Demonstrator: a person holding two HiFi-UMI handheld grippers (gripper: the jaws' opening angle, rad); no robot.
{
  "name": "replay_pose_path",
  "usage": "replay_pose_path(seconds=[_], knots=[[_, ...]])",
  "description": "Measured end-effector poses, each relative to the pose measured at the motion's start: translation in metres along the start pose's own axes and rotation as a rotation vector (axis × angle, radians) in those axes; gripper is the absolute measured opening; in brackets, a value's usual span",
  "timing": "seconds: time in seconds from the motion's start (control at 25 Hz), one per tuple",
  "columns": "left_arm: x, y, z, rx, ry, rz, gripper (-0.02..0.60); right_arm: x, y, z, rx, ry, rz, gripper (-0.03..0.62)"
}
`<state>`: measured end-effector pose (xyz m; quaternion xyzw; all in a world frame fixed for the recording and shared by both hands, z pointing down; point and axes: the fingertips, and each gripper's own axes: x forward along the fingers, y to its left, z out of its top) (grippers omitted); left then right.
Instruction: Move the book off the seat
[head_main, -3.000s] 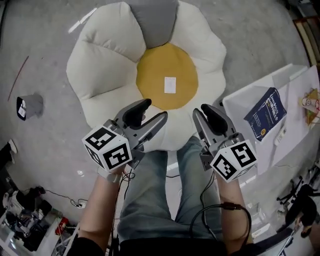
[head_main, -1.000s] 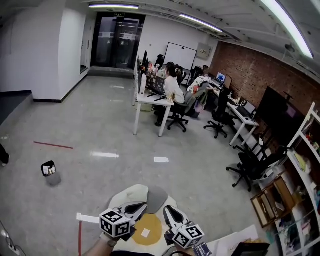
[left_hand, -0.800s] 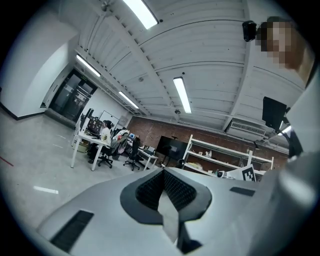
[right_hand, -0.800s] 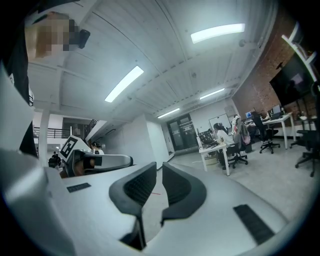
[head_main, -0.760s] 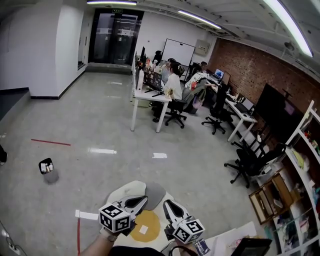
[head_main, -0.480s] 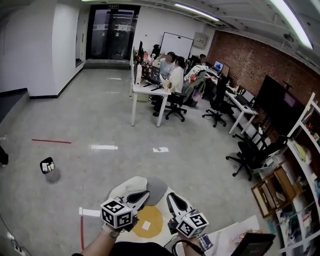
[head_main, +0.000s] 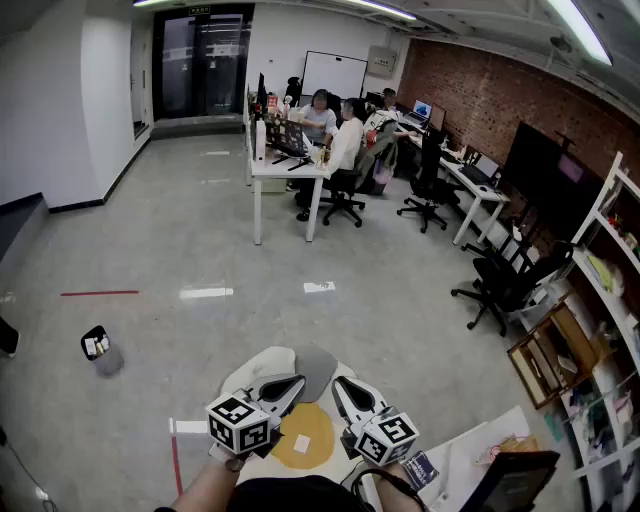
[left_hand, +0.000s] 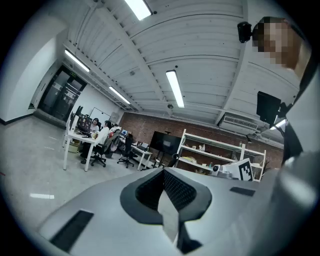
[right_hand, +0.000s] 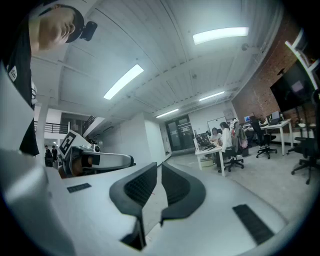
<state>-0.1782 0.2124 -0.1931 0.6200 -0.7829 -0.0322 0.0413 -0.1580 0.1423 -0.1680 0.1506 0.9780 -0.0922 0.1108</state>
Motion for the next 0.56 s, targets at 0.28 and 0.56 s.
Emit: replay_pose_path(seconds=[0.28,0.56], knots=[[0.01,0.003,-0.002,-0.025,0.011,0.01,0.005,-0.003,-0.008,0.003,0.001,0.007,-0.001,0.041],[0.012,0.001,-0.008,-0.03,0.019,0.009,0.005,-0.01,-0.015,-0.002,0.012,0.014,-0.012,0.041]])
